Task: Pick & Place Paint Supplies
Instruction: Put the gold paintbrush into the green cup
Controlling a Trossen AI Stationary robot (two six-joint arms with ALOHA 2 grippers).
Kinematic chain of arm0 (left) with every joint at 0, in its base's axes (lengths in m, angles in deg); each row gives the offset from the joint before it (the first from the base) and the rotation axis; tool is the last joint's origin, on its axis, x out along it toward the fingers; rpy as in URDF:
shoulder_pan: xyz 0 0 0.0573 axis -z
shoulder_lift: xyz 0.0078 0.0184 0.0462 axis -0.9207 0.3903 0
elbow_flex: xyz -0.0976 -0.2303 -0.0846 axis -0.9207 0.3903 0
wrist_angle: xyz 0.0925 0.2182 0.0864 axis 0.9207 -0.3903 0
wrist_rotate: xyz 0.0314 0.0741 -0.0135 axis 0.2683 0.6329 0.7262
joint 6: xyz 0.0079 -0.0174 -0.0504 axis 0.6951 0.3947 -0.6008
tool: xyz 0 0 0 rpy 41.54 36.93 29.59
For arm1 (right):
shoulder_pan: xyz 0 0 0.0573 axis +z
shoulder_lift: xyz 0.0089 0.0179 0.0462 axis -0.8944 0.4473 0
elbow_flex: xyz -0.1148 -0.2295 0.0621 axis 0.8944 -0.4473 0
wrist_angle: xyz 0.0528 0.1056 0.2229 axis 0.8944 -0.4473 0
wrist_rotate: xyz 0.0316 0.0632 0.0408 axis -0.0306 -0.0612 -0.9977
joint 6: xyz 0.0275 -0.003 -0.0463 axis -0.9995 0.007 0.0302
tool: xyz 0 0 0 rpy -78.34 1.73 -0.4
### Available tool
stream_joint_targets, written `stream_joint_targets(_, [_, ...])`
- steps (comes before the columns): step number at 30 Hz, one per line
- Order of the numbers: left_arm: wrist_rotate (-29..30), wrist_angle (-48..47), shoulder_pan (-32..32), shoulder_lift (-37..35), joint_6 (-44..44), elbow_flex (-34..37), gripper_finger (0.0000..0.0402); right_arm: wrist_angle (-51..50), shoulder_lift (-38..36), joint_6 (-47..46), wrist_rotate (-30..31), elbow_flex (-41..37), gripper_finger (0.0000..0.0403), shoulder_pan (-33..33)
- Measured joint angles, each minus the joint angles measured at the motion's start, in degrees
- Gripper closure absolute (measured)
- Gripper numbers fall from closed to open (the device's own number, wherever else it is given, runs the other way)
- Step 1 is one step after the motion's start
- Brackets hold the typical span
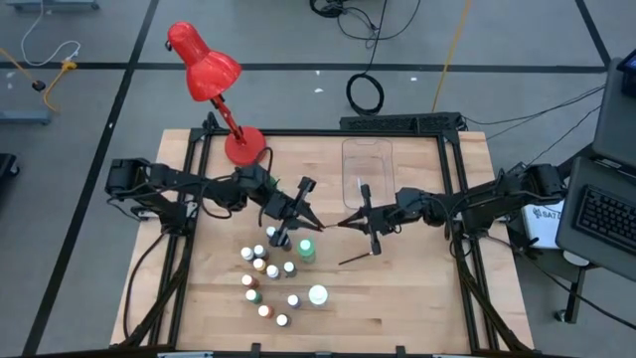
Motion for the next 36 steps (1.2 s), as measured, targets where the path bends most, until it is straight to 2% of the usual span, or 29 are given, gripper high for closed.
stream_joint_targets(5, [0.56, -0.39, 0.0, -0.47, 0.23, 0.01, 0.0398, -0.34, -0.02, 0.0, 3.1, 0.0, 0.0403, 0.0])
stream_joint_targets(11, [3.13, -8.11, 0.0, -8.5, 1.99, 0.14, 0.0399, -3.11, -0.02, -1.77, 2.93, 0.0, 0.0381, 0.02])
stream_joint_targets(14, [8.92, -14.78, 0.6, -14.76, 4.5, 0.78, 0.04, -4.06, 0.0, -2.95, 4.37, 0.02, 0.0363, 0.24])
stream_joint_targets(18, [21.92, -23.85, 1.43, -24.72, 6.01, 2.45, 0.04, -6.45, -0.02, -4.45, 4.32, 0.02, 0.0342, 1.03])
stream_joint_targets(21, [28.37, -27.99, 1.49, -31.8, 5.19, 5.13, 0.0401, -8.8, -0.02, -6.04, 4.23, 0.0, 0.0333, 2.05])
stream_joint_targets(25, [34.72, -28.23, 1.15, -39.61, 3.27, 11.24, 0.0401, -10.88, -0.02, -7.92, 4.21, -0.19, 0.0328, 4.02])
stream_joint_targets(30, [43.33, -26.22, -0.82, -46.07, 0.53, 19.78, 0.0401, -8.41, -0.02, -8.19, 4.27, -3.39, 0.0328, 7.72])
stream_joint_targets(33, [49.6, -23.65, -2.35, -47.63, -0.66, 24.13, 0.0401, -2.91, -0.01, -8.04, 5.31, -6.96, 0.0328, 10.23])
stream_joint_targets(36, [52.74, -22.56, -4.36, -47.81, -2.17, 27.38, 0.0401, 4.3, -0.01, -8.0, 8.57, -11.61, 0.0328, 12.44])
